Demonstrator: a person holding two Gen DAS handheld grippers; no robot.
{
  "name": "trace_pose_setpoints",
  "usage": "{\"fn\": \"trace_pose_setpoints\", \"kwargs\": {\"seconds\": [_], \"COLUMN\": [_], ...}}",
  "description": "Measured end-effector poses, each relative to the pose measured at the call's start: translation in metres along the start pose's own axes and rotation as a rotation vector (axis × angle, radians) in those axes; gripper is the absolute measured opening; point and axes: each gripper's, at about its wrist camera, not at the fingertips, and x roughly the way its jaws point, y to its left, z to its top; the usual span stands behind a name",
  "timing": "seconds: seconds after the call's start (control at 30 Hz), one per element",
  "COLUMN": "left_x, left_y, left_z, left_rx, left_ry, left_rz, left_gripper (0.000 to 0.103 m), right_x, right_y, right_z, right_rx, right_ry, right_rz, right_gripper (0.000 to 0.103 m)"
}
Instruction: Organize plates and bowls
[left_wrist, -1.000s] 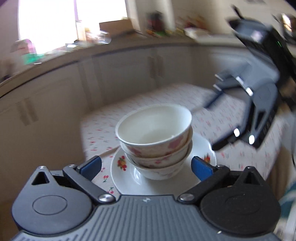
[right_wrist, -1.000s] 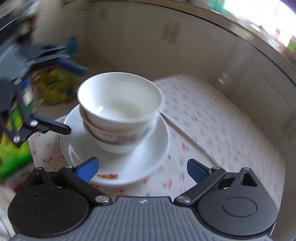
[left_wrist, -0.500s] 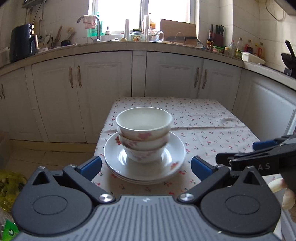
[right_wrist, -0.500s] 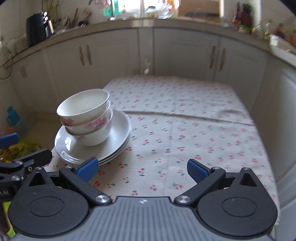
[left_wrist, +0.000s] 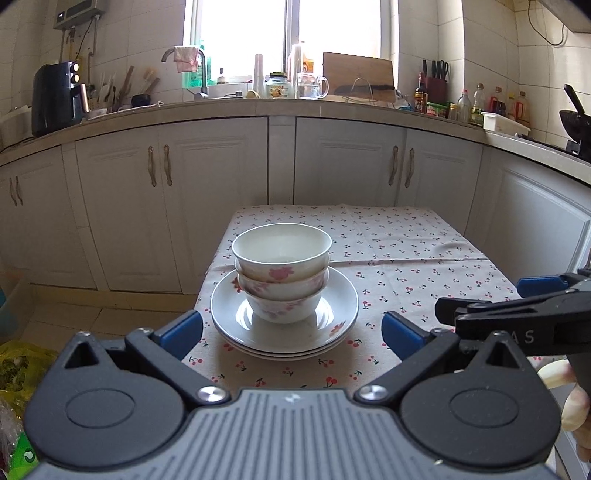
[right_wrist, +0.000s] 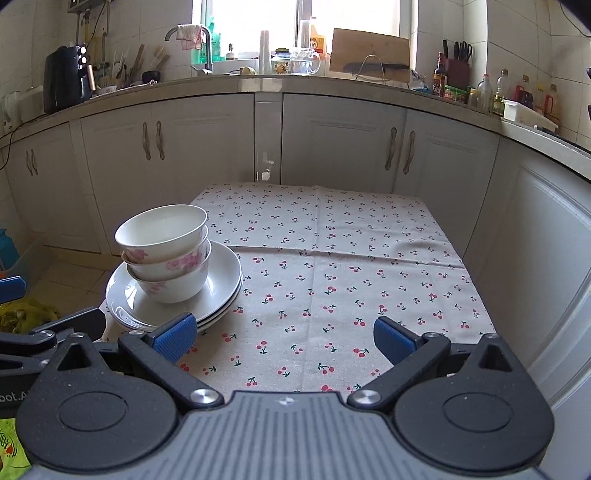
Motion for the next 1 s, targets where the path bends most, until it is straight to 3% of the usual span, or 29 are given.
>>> {"fn": "trace_pose_setpoints", "kwargs": {"seconds": [1.0], "left_x": [-0.0041], "left_y": [-0.0025], "left_z": [-0.0005], "left_rx": [-0.004], "left_ry": [-0.006], "left_rz": [0.0], "left_gripper": [0.102], "right_x": [-0.0093], "right_y": [0.0002], "right_z": [-0.0011], "right_rx": [-0.01], "right_ry": [-0.035], "right_rz": [-0.037], "right_gripper": [0.103]}}
